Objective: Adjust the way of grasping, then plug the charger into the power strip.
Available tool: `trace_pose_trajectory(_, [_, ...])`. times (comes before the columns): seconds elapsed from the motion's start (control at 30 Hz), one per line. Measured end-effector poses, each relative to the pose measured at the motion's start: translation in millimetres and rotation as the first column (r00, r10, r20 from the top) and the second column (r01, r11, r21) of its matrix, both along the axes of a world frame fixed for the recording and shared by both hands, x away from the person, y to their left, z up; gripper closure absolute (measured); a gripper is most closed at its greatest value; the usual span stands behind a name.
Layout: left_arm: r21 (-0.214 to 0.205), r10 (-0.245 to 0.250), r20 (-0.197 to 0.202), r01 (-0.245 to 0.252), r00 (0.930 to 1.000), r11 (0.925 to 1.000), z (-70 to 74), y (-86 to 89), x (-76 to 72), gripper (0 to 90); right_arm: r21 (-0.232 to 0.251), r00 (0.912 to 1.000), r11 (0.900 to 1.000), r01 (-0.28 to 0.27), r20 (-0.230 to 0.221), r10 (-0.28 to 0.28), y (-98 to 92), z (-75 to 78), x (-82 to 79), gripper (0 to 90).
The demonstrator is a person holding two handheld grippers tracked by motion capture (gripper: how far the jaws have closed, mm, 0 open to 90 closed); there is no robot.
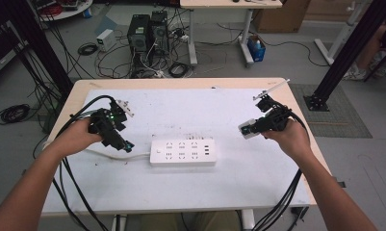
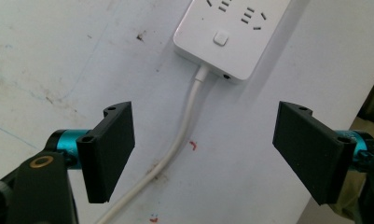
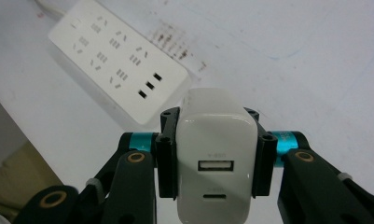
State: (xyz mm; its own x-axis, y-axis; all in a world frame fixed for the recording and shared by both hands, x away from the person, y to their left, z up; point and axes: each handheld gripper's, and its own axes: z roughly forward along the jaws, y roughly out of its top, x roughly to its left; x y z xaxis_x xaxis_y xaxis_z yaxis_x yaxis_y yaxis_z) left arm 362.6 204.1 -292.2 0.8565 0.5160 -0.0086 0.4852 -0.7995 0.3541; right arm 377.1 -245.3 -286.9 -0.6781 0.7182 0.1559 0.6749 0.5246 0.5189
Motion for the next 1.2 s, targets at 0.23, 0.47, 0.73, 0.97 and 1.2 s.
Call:
trace_pose_trajectory(0.23, [0.0,0.004,0.009,-0.004,1.0,1.0,2.7,6.5,-1.7,20.9,-0.057,0.9998,0.9983,-0.012,-0.014,0.011,-2.9,5.6,-5.0,62.0])
trace_pose_trajectory(0.47, [-0.01,0.015,-0.015,-0.016,0.9998,0.9998,-1.1,11.0,-1.3,20.9,-0.069,0.9989,0.9967,-0.043,-0.023,0.042,-0.2,6.4,-6.0,62.0])
trace_pose_trajectory(0.73, [-0.033,0.001,-0.013,-0.002,0.9999,0.9995,1.5,17.7,-1.0,20.9,-0.064,0.9968,0.9948,-0.08,-0.015,0.079,8.6,9.9,-1.4,62.0])
trace_pose_trajectory(0.97, [-0.039,-0.053,0.006,0.053,0.9986,0.9978,5.1,20.8,-5.3,20.9,-0.064,0.9962,0.9942,-0.086,-0.019,0.085,27.6,14.2,1.4,62.0])
trace_pose_trajectory(1.2, [-0.018,-0.052,0.02,0.052,0.9984,0.9985,0.2,25.2,-8.8,20.9,-0.111,0.9829,0.9767,-0.184,-0.005,0.184,50.3,17.9,5.2,62.0])
